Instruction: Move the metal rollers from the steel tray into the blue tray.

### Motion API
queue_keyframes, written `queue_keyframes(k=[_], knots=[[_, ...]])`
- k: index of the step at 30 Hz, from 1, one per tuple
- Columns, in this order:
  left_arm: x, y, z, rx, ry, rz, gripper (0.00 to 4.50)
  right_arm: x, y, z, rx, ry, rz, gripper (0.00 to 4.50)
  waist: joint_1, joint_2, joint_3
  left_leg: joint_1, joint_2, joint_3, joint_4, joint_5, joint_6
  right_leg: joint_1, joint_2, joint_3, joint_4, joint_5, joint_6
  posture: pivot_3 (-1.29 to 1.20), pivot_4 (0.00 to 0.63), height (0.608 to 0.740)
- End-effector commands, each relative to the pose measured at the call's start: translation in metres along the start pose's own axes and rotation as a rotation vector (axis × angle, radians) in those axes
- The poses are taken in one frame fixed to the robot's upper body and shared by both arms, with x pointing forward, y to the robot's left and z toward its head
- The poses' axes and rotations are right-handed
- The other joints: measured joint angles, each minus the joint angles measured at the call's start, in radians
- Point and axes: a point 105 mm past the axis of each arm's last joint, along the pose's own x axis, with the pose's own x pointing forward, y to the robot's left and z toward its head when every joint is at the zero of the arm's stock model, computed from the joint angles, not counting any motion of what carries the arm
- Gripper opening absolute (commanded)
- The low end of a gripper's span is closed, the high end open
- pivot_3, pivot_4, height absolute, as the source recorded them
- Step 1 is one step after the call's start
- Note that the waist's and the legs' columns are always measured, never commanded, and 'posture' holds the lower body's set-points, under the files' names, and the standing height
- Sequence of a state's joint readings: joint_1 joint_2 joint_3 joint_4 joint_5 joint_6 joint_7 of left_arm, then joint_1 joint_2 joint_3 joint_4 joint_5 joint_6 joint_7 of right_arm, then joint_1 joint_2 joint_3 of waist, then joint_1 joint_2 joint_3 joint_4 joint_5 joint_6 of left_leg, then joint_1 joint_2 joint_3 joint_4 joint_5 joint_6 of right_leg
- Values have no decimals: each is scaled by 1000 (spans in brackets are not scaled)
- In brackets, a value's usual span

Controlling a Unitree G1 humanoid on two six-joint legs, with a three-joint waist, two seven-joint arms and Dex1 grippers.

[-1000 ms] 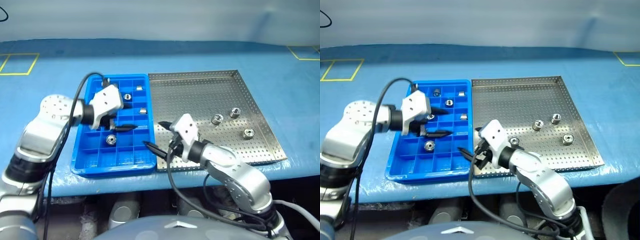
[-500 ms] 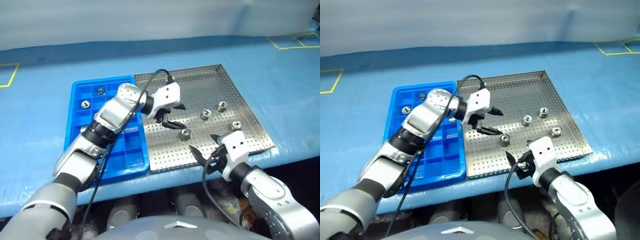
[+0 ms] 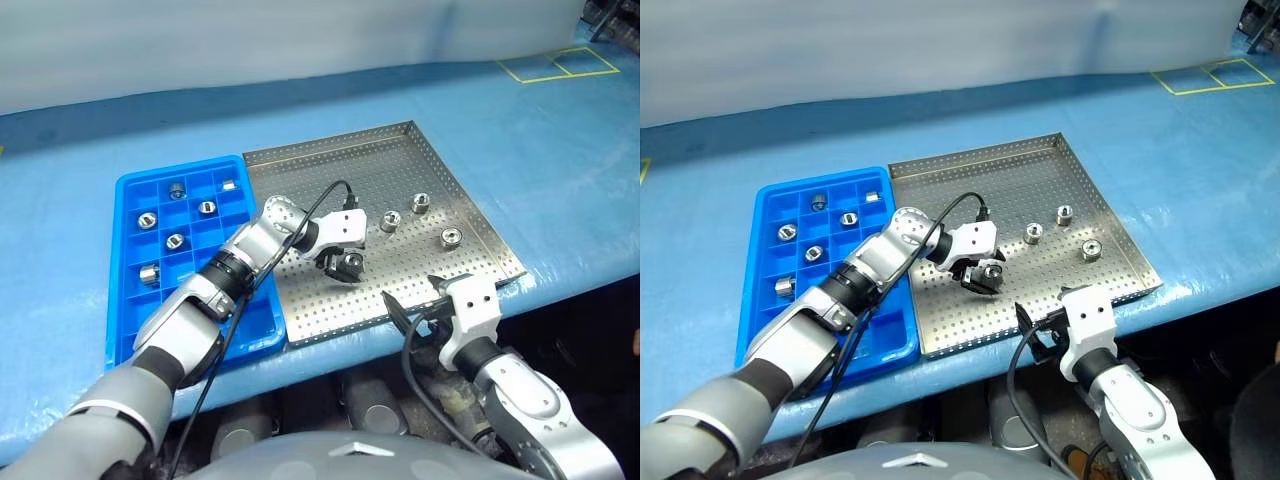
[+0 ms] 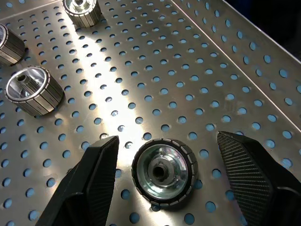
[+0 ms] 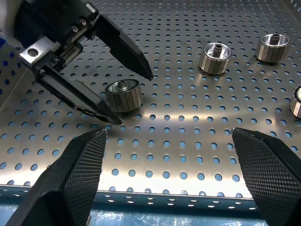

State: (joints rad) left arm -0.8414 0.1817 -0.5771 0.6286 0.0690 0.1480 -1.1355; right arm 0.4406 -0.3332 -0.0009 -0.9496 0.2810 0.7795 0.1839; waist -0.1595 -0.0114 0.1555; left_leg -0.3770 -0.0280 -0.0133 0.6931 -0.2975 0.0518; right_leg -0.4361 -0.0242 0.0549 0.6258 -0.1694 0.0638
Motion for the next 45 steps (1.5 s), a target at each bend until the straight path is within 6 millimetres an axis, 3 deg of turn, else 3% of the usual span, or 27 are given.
queue_keyframes(k=[1,4,6,10,13,15,17,19,23,26,30,36,42,45], knots=[[0,2,-5,13,21,11,3268,0,3,15,-21,-67,9,4500,-4,0,0,0,0,0,0,0,0,0,0,0,0,0,0,-285,150,740],[-2,-1,-11,14,43,-5,2481,2,4,18,-25,-81,15,4500,-8,0,0,0,0,1,0,0,1,0,0,1,0,1,1,-278,150,740],[-5,2,-4,5,4,13,1941,4,4,20,-27,-88,21,4500,-8,0,0,0,0,1,0,0,1,0,-1,1,0,1,2,-266,150,740],[-22,17,20,-17,-109,90,1833,7,7,23,-41,-90,46,4500,-8,0,0,0,0,3,2,-1,1,-1,-1,2,0,2,3,-222,150,740],[-55,34,44,0,-209,199,1833,15,14,31,-65,-114,100,4500,-8,0,0,-2,0,5,2,-1,1,-3,-1,4,1,2,3,-174,150,740],[-87,42,57,13,-269,289,1833,25,25,43,-90,-146,169,4500,-4,0,0,-3,0,5,2,-1,1,-5,-1,5,2,2,3,-130,150,740],[-117,42,60,34,-280,359,1833,35,38,54,-117,-174,250,4500,0,0,1,-3,1,7,2,-1,1,-7,0,6,2,3,3,-93,150,740],[-132,38,58,41,-263,392,1833,41,45,60,-134,-184,296,4500,12,0,0,-3,1,7,0,-1,1,-7,0,7,2,4,2,-60,150,740],[-185,10,26,37,-114,514,1833,67,85,80,-191,-229,505,4500,45,1,0,-1,2,8,-3,0,0,-9,0,7,2,6,-4,73,150,740],[-202,-6,16,6,-58,554,1833,73,105,86,-221,-244,604,4500,103,-1,1,-2,2,6,-5,0,-1,-10,-1,2,3,5,-7,168,150,740],[-228,-48,-19,-93,111,611,1833,78,144,89,-261,-258,807,4500,172,-1,1,-4,1,1,-5,-1,-3,-9,-3,-4,0,3,-9,258,150,740],[-230,-109,-60,-276,286,590,1833,85,170,76,-270,-222,942,4500,239,-2,1,-4,-1,-6,-6,-3,-7,-8,-5,-13,-1,-2,-15,335,150,740],[-220,-143,-76,-355,364,548,1833,88,183,67,-275,-199,1012,4500,264,-3,1,-3,1,-15,-7,0,-15,-6,-3,-22,0,-9,-24,364,150,740],[-219,-147,-77,-366,377,547,1833,89,185,66,-274,-197,1021,4500,264,-2,1,0,2,-19,-10,1,-16,-2,-2,-24,2,-10,-23,366,150,740]])
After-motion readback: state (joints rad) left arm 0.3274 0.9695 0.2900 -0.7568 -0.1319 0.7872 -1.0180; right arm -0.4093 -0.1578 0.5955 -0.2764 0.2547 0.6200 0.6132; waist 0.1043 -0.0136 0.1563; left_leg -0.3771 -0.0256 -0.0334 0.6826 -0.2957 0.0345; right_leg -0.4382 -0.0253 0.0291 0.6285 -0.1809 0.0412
